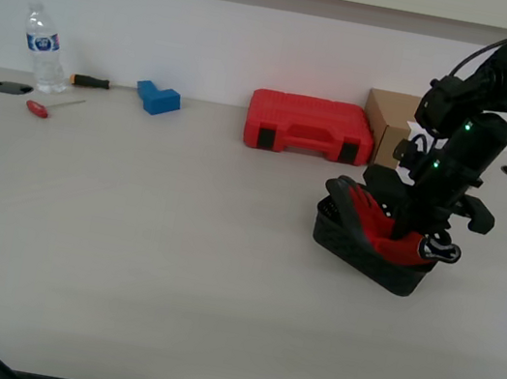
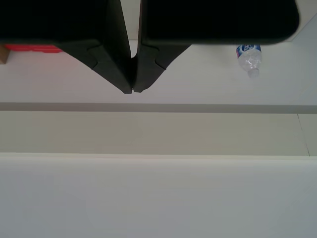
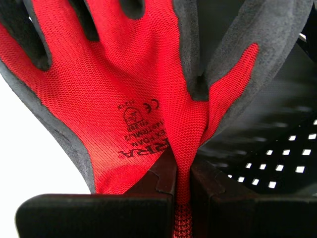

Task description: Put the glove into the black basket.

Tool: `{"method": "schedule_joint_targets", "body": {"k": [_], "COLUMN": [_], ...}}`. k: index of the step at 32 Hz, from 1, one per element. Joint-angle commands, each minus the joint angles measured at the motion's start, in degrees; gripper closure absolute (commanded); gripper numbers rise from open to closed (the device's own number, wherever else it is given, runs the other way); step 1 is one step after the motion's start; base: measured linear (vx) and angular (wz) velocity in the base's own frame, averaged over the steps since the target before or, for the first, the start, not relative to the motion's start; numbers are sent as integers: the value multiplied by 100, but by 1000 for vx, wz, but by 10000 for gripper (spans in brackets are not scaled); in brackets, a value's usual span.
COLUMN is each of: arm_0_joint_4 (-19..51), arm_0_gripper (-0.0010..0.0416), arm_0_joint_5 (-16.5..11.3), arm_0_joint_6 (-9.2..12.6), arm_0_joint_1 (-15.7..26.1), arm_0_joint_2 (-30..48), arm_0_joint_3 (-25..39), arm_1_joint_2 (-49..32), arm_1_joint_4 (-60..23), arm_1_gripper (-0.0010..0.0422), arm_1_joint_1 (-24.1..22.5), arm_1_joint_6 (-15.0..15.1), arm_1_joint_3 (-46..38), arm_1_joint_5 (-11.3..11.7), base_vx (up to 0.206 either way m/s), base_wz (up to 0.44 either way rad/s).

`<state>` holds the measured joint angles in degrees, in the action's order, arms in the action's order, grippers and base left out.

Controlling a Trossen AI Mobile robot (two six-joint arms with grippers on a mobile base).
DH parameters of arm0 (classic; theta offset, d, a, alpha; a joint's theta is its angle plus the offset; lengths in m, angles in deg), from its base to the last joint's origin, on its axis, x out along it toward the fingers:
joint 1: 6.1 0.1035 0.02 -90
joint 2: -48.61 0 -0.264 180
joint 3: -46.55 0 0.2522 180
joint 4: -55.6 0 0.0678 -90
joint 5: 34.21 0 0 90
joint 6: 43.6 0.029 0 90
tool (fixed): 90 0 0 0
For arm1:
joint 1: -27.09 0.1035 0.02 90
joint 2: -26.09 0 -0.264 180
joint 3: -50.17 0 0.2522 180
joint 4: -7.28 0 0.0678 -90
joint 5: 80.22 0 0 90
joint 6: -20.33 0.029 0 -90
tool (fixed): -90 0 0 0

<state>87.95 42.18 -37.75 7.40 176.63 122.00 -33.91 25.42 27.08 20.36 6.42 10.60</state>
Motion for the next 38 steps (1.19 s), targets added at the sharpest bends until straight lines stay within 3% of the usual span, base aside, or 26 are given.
{"method": "schedule_joint_targets", "body": {"k": [1,8,11,23,28,38], "arm_0_joint_4": [9,11,-66,160,157,337], "arm_0_gripper": [398,307,293,294,293,294], "arm_0_joint_5": [26,63,66,68,66,61], "arm_0_joint_6": [-11,57,63,11,-7,-26], "arm_0_joint_1": [4,4,4,4,4,4], "arm_0_joint_2": [7,7,-52,-984,-1600,-1788], "arm_0_joint_3": [2,2,2,1014,1775,2994], "arm_1_joint_2": [-2,-2,-2,-2,-2,-2], "arm_1_joint_4": [28,31,31,26,26,17], "arm_1_gripper": [412,412,412,412,412,412], "arm_1_joint_1": [2,2,2,0,0,2], "arm_1_joint_6": [0,0,0,0,0,0], "arm_1_joint_3": [0,0,0,0,-7,0], "arm_1_joint_5": [2,2,4,2,2,4], "base_vx": [0,0,0,0,0,0], "base_wz": [0,0,0,0,0,0]}}
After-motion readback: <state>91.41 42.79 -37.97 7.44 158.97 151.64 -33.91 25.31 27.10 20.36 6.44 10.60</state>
